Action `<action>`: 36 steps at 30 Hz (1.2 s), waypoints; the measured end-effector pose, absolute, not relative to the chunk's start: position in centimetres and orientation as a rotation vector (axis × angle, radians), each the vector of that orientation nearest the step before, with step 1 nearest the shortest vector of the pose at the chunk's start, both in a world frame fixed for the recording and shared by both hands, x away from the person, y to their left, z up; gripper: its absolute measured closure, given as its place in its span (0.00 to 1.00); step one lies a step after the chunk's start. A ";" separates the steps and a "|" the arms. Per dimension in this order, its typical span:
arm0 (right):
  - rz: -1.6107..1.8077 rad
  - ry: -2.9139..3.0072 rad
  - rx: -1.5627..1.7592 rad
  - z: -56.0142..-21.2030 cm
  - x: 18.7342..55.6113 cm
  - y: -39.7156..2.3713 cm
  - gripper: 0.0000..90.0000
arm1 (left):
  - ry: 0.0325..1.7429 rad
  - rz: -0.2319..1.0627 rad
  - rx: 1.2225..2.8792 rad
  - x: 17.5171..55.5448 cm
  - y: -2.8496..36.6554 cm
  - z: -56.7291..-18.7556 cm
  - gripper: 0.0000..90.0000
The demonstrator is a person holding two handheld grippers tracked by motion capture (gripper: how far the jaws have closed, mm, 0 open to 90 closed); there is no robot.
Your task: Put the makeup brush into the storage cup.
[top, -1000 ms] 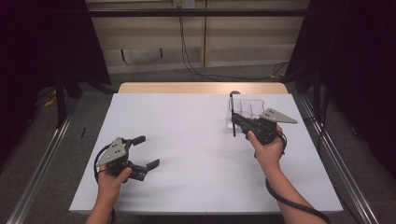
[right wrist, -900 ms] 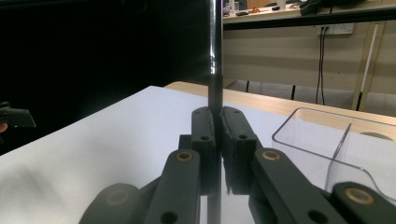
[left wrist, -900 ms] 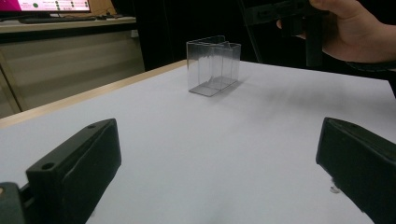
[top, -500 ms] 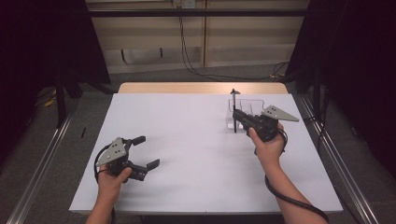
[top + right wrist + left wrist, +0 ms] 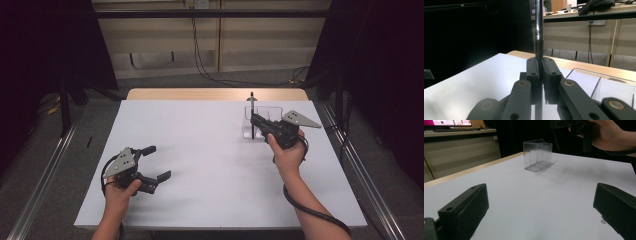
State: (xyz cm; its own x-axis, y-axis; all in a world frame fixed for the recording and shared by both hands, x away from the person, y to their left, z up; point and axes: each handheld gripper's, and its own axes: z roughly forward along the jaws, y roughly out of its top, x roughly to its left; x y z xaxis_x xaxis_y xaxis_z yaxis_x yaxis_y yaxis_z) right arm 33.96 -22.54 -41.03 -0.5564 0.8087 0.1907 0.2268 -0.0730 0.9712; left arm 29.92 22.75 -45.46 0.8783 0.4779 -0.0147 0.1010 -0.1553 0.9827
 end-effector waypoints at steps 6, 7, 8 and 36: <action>1.666 1.736 1.115 -41.0 34.2 -22.8 0.94 | 0.445 0.349 1.710 29.9 22.7 -45.4 0.00; 1.666 1.734 1.116 -40.9 34.2 -22.8 0.94 | 0.443 0.351 1.713 29.9 22.7 -45.4 0.00; 1.667 1.727 1.118 -40.9 34.3 -22.9 0.94 | 0.444 0.350 1.712 29.9 22.7 -45.4 0.00; 1.659 1.674 1.140 -40.6 35.2 -23.8 0.94 | 0.443 0.346 1.707 29.8 22.7 -45.4 0.00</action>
